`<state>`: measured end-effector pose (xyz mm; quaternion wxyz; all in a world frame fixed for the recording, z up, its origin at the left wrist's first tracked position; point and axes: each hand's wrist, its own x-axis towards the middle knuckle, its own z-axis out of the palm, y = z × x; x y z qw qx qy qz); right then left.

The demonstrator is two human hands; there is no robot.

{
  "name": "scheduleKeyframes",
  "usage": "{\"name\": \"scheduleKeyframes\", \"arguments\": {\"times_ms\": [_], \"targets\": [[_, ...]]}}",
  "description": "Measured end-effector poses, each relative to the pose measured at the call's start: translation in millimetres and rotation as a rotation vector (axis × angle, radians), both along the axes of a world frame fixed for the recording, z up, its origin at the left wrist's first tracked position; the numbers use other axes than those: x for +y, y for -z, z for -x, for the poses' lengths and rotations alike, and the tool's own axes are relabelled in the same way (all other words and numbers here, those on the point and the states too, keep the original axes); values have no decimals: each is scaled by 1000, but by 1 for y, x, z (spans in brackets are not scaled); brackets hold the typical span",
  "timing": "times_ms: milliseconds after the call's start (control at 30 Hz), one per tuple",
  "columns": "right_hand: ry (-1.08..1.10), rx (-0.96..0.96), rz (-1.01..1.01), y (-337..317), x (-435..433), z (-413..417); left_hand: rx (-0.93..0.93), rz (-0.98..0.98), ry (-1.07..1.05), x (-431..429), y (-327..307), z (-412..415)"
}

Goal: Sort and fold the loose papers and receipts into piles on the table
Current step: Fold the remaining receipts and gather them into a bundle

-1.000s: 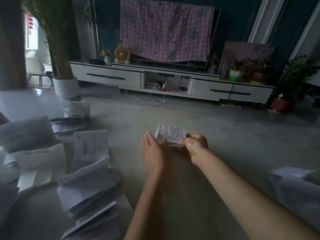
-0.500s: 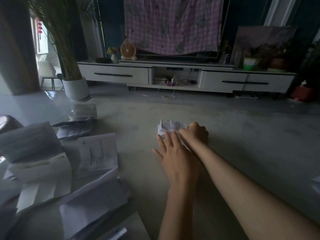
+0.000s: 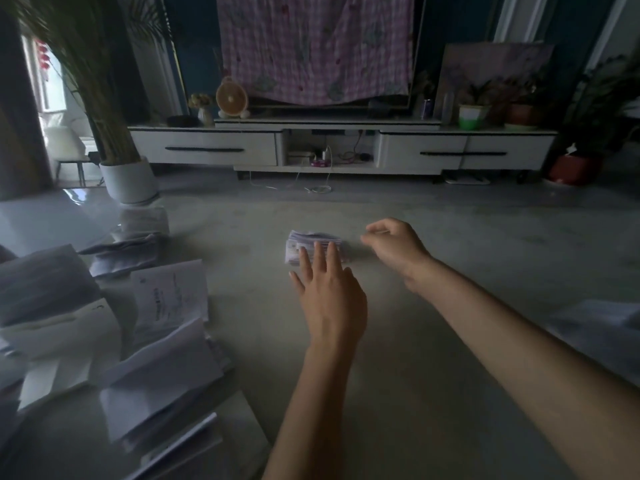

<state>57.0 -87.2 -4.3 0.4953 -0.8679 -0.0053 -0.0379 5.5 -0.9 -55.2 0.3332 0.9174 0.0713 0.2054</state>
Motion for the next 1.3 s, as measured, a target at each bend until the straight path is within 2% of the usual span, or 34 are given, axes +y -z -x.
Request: {"name": "scheduleKeyframes", "arguments": {"times_ms": [100,200,300,367,500,567,633,667,733,867,967,1033,1100,1200,1233,1300], "targets": [[-102,-5,-11,-19,-46,47,-43,-6,86,-19,-3,10],[-102,-118,-40,-35,-103,95,-87,-65,236,-52,-3,37],[74,-356,-65,-43,-173,130,-124,-87,436,-93,1,73],[216,-417,-43,-44,-215,141,-154,-120,536,-116,6,91],[271,-349,167,-30,-254,139,-177,-145,623,-132,21,104],[224,-253,384,-20,-265,137,-154,-168,656,-136,23,107],[172,-71,627,-6,-266,135,-157,-172,666,-133,24,106],[162,-4,686,1,-267,137,-156,-163,671,-132,24,106],[189,-58,687,9,-268,140,-171,-114,669,-133,21,106],[230,-227,335,-6,-261,152,-149,127,599,-130,8,109],[235,-335,70,-27,-247,165,14,599,639,-126,-8,110],[230,-371,-28,-30,-234,172,108,874,674,-125,-17,111],[228,-431,33,-22,-215,175,203,1033,759,-121,-26,113],[193,-603,262,1,-181,183,280,1105,956,-123,-32,119],[126,-636,394,7,-175,186,302,1145,954,-126,-33,121],[-74,-626,599,23,-165,185,335,1237,811,-127,-31,121]]}}
